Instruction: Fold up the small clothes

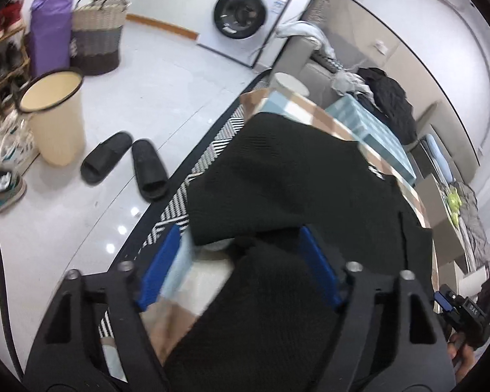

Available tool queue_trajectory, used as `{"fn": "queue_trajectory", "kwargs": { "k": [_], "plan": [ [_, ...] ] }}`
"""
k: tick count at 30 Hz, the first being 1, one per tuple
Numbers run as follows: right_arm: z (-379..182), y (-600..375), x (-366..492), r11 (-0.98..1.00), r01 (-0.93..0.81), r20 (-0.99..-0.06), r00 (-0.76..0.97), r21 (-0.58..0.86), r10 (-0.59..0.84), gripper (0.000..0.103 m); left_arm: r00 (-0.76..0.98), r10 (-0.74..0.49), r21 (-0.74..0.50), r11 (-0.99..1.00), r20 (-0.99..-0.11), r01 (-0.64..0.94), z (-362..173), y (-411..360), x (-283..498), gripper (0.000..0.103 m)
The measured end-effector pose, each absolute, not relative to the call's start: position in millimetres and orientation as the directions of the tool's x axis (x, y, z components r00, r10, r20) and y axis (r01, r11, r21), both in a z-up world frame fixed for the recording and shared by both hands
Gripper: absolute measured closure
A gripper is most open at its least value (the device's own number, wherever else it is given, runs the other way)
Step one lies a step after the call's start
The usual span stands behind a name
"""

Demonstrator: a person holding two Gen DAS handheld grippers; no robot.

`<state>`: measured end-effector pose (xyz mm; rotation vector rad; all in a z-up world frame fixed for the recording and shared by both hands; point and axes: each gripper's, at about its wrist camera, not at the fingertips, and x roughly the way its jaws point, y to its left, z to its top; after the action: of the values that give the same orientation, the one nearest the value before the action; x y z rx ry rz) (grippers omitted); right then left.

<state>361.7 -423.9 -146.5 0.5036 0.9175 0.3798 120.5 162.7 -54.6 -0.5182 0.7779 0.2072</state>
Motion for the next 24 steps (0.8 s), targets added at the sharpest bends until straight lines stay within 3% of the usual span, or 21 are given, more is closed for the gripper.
{"fn": "queue_trajectory", "kwargs": {
  "k": [5,8,15,24],
  "plan": [
    [-149.9,-426.3,359.1,0.829,-0.079,-0.666,0.556,0.553,0.497,0.060,0.695,-0.124,-0.386,0.892,-0.709,-0.235,-51.4,122.4,151.2,0.046],
    [-152.9,-427.3,358.3,0.831,-0.075,-0.671,0.553,0.551,0.494,0.060,0.650,-0.194,-0.438,0.868,-0.735,-0.236,-68.4,114.2,166.2,0.047],
    [-153.2,-431.1,356.4,0.844,-0.059,-0.683,0.558,0.534,0.471,0.060,0.644,-0.187,-0.480,0.819,-0.742,-0.316,-88.9,127.9,164.1,0.046],
    [-154.5,-430.1,354.9,0.830,-0.058,-0.676,0.550,0.554,0.490,0.060,0.642,-0.113,-0.489,0.750,-0.758,-0.445,-97.4,163.0,164.6,0.035]
  ]
}}
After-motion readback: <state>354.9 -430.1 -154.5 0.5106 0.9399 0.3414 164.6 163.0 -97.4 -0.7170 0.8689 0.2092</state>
